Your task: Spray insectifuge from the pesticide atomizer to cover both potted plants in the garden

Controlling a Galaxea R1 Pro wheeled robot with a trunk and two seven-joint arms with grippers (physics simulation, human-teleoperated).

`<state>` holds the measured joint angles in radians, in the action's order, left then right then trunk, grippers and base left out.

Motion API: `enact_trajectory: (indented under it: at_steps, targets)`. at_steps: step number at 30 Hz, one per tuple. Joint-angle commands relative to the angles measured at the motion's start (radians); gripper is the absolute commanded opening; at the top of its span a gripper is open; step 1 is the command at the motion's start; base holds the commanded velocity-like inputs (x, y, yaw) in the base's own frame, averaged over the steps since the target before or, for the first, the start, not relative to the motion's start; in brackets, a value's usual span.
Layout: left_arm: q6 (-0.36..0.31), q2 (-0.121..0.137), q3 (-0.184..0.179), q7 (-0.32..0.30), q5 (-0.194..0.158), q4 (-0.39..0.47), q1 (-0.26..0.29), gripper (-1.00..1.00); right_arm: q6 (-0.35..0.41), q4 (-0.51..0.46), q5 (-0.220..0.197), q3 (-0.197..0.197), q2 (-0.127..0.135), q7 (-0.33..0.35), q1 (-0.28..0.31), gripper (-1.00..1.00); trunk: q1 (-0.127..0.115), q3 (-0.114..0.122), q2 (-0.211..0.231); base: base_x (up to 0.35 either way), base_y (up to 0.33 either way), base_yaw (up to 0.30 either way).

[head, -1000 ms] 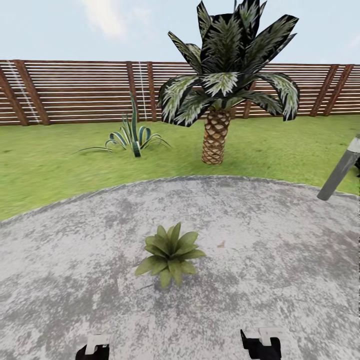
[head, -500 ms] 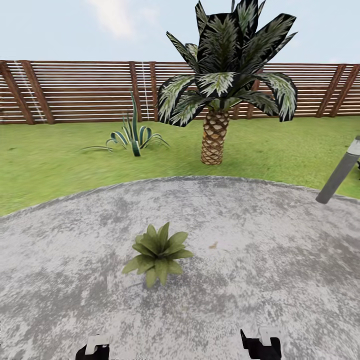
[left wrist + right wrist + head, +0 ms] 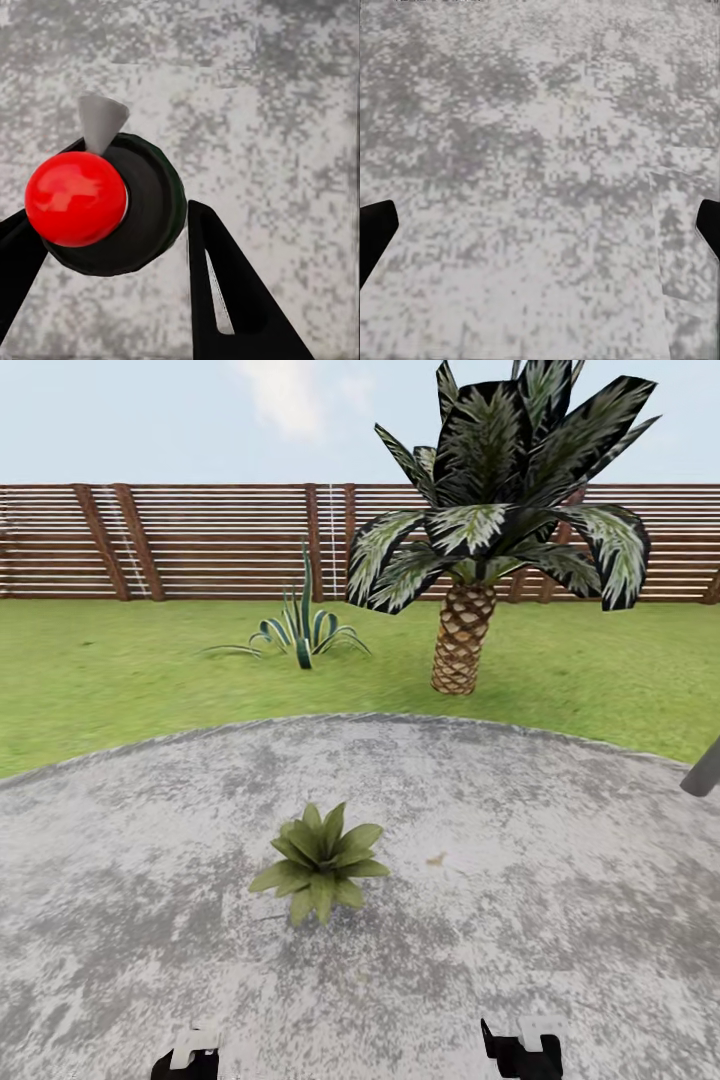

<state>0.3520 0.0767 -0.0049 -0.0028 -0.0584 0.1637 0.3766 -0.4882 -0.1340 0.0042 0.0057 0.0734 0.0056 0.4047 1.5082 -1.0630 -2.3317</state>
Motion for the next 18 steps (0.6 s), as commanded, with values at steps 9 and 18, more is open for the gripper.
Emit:
enact_trajectory:
  at_steps: [9, 18]
  targets:
    - [0.004, 0.0, -0.001, 0.0, -0.006, -0.001, 0.001, -1.0, -0.003, 0.001, 0.0, 0.0, 0.0, 0.001, 0.0, 1.0, 0.0, -0.001, 0.0, 0.0, -0.274, 0.252]
    - [0.004, 0.0, -0.001, 0.0, -0.006, -0.001, 0.001, -1.0, -0.003, 0.001, 0.0, 0.0, 0.0, 0.001, 0.0, 1.0, 0.0, -0.001, 0.0, 0.0, -0.274, 0.094]
